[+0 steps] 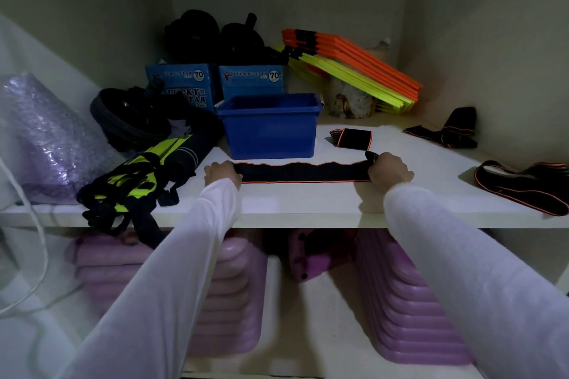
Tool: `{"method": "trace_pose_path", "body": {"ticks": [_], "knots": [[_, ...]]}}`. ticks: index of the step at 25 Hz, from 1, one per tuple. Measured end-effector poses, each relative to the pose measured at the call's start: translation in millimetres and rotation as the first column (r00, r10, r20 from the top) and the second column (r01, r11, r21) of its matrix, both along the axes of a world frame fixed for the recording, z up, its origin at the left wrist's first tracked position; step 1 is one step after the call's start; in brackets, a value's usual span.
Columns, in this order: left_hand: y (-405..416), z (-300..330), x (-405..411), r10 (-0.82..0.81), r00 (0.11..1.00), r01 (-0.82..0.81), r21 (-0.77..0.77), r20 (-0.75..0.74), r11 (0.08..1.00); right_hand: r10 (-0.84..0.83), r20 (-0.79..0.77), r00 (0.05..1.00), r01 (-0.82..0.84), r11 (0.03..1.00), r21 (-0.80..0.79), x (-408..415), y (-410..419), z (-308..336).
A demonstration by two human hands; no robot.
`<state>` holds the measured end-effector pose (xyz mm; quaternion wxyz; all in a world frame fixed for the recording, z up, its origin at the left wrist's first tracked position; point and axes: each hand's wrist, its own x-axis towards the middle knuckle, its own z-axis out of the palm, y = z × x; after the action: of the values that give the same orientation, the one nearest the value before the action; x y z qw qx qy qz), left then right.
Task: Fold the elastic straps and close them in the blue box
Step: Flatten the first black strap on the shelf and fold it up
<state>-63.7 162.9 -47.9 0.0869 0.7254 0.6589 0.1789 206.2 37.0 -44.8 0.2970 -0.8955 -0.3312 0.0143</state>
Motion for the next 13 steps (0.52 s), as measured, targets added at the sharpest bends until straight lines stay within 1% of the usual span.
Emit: {"method": "trace_pose_path", "body": {"ticks": [2, 4, 6, 7, 9, 11, 13], "knots": [[-7, 0, 3, 0.018, 1.0, -0.018, 0.015, -0.018, 1.0, 0.012, -0.028, 1.0, -0.012, 1.0, 0.001, 4, -3, -1], [-14, 1, 10, 0.024, 1.0, -0.024, 0.054, 0.002, 0.998, -0.001, -0.05, 0.999, 0.002, 1.0, 0.015, 10, -13, 1], [-24, 4, 27, -0.004, 1.0, 0.002, 0.154, 0.011, 0.988, -0.03, -0.028, 0.999, 0.031, 0.999, 0.038, 20, -28, 6], [-30, 7, 39, -0.029, 0.999, 0.033, 0.241, -0.023, 0.97, -0.042, -0.002, 0.999, 0.042, 0.998, 0.045, 26, -37, 9], [-47, 17, 72, -0.107, 0.986, 0.148, 0.398, -0.125, 0.905, -0.087, 0.047, 0.995, 0.085, 0.995, 0.053, 44, -58, 14], [-67, 26, 109, -0.209, 0.966, 0.257, 0.454, -0.154, 0.853, -0.149, 0.096, 0.984, 0.142, 0.987, 0.075, 63, -83, 20], [-84, 29, 140, -0.321, 0.935, 0.354, 0.454, -0.151, 0.817, -0.201, 0.145, 0.969, 0.188, 0.978, 0.095, 78, -103, 24]]}}
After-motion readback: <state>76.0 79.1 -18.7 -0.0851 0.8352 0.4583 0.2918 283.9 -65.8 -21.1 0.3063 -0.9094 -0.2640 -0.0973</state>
